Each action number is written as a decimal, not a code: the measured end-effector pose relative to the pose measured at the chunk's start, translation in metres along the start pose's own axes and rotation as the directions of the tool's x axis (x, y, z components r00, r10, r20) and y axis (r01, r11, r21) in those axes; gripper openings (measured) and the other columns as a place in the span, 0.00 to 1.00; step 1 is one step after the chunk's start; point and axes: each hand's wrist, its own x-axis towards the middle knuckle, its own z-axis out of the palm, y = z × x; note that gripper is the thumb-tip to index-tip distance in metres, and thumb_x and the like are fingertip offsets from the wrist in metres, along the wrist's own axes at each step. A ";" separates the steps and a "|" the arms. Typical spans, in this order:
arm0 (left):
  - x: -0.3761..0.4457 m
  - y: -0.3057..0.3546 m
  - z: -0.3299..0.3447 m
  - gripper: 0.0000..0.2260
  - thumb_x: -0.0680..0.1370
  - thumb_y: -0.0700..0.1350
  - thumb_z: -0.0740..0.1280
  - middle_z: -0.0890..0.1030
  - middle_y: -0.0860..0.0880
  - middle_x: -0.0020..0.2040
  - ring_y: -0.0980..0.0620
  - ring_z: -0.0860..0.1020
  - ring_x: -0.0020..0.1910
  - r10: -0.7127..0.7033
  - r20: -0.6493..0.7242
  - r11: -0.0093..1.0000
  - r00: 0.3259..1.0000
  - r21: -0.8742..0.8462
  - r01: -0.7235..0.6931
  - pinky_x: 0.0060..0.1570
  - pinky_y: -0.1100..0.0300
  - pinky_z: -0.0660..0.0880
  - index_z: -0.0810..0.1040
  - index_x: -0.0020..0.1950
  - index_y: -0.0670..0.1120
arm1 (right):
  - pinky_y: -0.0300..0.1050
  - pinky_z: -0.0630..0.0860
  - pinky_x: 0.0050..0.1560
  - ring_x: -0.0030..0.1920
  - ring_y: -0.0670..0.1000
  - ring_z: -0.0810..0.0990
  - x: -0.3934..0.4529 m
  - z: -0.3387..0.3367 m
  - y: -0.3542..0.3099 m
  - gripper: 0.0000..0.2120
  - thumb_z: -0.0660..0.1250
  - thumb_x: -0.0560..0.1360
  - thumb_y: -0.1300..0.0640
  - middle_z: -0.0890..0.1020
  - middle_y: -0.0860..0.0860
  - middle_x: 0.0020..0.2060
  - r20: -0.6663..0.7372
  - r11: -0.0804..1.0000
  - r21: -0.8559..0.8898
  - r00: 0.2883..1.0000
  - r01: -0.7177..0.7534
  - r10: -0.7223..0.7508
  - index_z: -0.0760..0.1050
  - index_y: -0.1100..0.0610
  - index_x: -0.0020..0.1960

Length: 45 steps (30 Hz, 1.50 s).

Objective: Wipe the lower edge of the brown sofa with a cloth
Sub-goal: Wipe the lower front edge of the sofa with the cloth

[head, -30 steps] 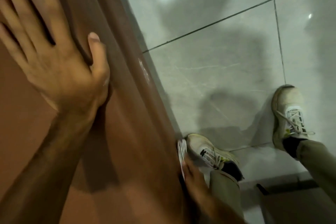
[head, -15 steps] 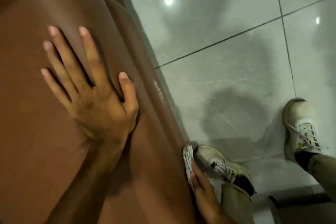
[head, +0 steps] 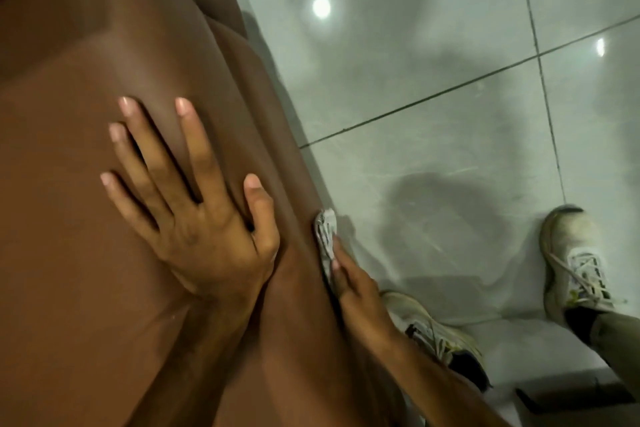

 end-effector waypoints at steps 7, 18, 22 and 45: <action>-0.002 -0.009 0.014 0.34 0.86 0.56 0.54 0.61 0.31 0.89 0.31 0.59 0.89 0.012 -0.032 1.000 0.999 0.020 -0.011 0.88 0.30 0.56 0.59 0.90 0.44 | 0.33 0.63 0.73 0.77 0.50 0.70 0.156 0.021 -0.068 0.22 0.56 0.87 0.52 0.72 0.51 0.77 -0.047 0.992 -0.096 0.995 0.084 -0.089 0.65 0.50 0.80; -0.003 -0.007 0.018 0.33 0.87 0.58 0.50 0.61 0.35 0.90 0.36 0.59 0.90 0.014 -0.082 0.999 0.997 0.054 -0.009 0.89 0.33 0.56 0.58 0.91 0.47 | 0.31 0.62 0.72 0.77 0.50 0.69 0.151 0.025 -0.087 0.22 0.57 0.86 0.51 0.71 0.51 0.78 0.037 0.974 -0.075 0.977 0.212 -0.210 0.62 0.44 0.80; -0.007 -0.001 0.012 0.33 0.88 0.59 0.48 0.60 0.35 0.90 0.35 0.58 0.91 0.046 -0.070 0.999 0.996 0.021 -0.044 0.89 0.33 0.55 0.57 0.91 0.47 | 0.37 0.64 0.73 0.76 0.55 0.72 0.088 -0.003 0.003 0.21 0.56 0.87 0.54 0.73 0.53 0.76 -0.057 0.988 -0.144 0.997 -0.058 0.050 0.65 0.51 0.80; -0.294 0.003 -0.010 0.34 0.89 0.59 0.52 0.59 0.28 0.88 0.25 0.60 0.87 -0.078 0.187 0.992 0.979 -0.080 0.094 0.85 0.24 0.61 0.56 0.90 0.39 | 0.27 0.58 0.75 0.80 0.39 0.60 -0.157 -0.049 0.239 0.24 0.54 0.84 0.40 0.64 0.38 0.80 0.096 0.994 -0.108 0.995 0.024 -0.014 0.58 0.34 0.79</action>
